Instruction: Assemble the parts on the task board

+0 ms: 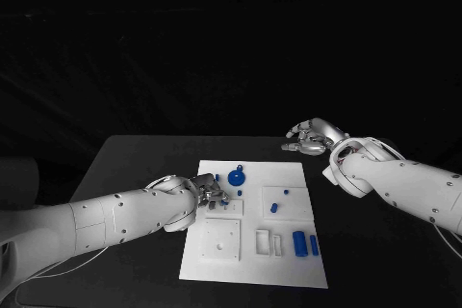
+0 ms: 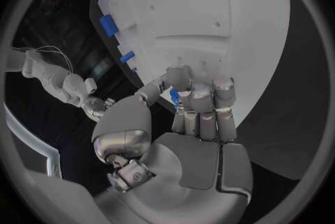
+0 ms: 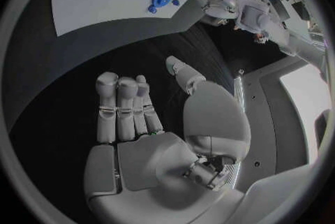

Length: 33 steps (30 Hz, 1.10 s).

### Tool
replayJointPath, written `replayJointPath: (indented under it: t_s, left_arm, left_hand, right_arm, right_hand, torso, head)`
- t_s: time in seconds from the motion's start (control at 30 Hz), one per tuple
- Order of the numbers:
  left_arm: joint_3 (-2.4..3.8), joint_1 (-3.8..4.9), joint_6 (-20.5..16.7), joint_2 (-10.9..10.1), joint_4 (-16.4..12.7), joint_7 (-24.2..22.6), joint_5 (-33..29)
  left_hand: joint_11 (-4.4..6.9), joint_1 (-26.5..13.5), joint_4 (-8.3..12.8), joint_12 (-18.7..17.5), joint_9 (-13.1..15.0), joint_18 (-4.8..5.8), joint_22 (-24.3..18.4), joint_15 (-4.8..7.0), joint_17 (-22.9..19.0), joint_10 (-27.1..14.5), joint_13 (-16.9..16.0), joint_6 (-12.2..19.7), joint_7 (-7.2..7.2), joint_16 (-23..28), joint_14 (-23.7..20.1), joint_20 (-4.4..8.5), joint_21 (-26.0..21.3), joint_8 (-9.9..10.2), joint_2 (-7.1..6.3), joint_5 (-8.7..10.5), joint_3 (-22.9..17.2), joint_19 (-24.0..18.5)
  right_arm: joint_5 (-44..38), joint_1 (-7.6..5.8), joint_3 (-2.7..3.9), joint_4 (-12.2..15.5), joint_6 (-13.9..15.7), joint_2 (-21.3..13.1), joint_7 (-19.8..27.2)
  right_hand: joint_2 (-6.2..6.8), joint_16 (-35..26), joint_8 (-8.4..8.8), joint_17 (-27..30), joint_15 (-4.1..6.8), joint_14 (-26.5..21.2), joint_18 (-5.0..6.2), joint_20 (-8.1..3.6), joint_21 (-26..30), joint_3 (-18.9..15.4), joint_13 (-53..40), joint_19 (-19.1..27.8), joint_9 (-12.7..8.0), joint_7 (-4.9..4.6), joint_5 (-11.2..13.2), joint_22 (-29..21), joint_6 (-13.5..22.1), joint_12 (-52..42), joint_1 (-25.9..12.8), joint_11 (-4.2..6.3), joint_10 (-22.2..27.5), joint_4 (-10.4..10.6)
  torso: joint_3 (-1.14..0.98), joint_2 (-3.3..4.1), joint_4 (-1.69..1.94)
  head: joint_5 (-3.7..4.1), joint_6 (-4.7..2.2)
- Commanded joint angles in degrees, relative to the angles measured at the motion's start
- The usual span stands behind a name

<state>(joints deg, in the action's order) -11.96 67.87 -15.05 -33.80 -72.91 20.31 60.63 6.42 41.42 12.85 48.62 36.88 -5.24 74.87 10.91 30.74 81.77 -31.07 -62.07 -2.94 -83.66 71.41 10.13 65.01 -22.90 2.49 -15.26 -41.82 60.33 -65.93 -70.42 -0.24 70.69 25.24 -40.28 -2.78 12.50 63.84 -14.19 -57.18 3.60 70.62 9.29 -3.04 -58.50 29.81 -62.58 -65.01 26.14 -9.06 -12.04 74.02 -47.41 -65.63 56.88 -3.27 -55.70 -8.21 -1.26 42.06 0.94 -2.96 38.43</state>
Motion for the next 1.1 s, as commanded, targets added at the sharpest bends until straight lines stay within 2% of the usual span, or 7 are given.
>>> replayJointPath:
  t_s: [0.03,0.37,0.57,1.1]
  left_arm:
    - [0.03,-0.12,1.68,0.26,0.12,0.55,1.36]
    - [0.03,-0.32,4.62,0.32,-0.36,0.63,6.26]
    - [0.03,-0.39,5.18,0.26,-0.44,0.90,6.51]
    - [0.03,-0.54,6.20,-0.06,-0.62,1.41,7.28]
  left_hand:
    - [0.74,0.76,0.23,0.42,0.11,-0.60,0.06,2.30,-0.09,-0.36,-0.08,-8.91,3.78,-0.35,1.97,5.73,0.27,-0.21,1.30,-0.08,-0.12,0.40]
    - [0.82,0.63,0.52,0.71,0.22,-0.71,0.12,2.38,-0.13,-0.35,-0.18,-8.97,3.86,-0.52,2.10,5.77,0.45,-0.34,1.31,-0.20,-0.27,0.58]
    - [0.82,0.63,0.58,0.75,0.24,-0.73,0.13,2.38,-0.15,-0.38,-0.19,-8.96,3.86,-0.53,2.11,5.78,0.47,-0.35,1.27,-0.19,-0.31,0.60]
    - [0.82,0.63,0.63,0.80,0.26,-0.75,0.14,2.38,-0.18,-0.41,-0.19,-8.93,3.86,-0.55,2.11,5.78,0.50,-0.36,1.27,-0.11,-0.38,0.63]
  right_arm:
    - [-0.27,0.03,0.03,0.07,-0.54,-0.03,0.56]
    - [-0.22,0.09,0.03,-0.03,-0.63,0.02,0.58]
    - [-0.19,0.10,0.03,-0.04,-0.63,0.02,0.60]
    - [-0.18,0.13,0.03,-0.04,-0.60,0.02,0.62]
  right_hand:
    - [-0.24,0.03,-0.29,0.07,-0.12,0.44,5.71,-0.01,0.30,-0.35,0.08,-0.22,-0.04,-0.34,-0.38,0.07,0.06,-0.28,-0.34,0.39,0.00,0.16]
    - [-0.24,0.04,-0.31,0.07,-0.11,0.47,5.71,-0.02,0.31,-0.39,0.13,-0.26,-0.05,-0.33,-0.53,0.09,0.03,-0.32,-0.38,0.40,-0.01,0.19]
    - [-0.25,0.04,-0.31,0.07,-0.11,0.47,5.71,-0.03,0.32,-0.41,0.16,-0.27,-0.05,-0.33,-0.59,0.09,0.03,-0.33,-0.40,0.40,-0.01,0.20]
    - [-0.27,0.05,-0.31,0.08,-0.10,0.49,5.71,-0.04,0.33,-0.44,0.19,-0.30,-0.06,-0.32,-0.67,0.11,0.03,-0.36,-0.42,0.41,-0.01,0.21]
  torso:
    - [0.00,0.03,0.00]
    - [0.00,0.01,0.09]
    - [0.08,-0.01,0.10]
    - [0.11,0.00,0.13]
  head:
    - [0.03,0.07]
    - [0.03,0.22]
    - [0.02,0.24]
    - [-0.08,0.24]
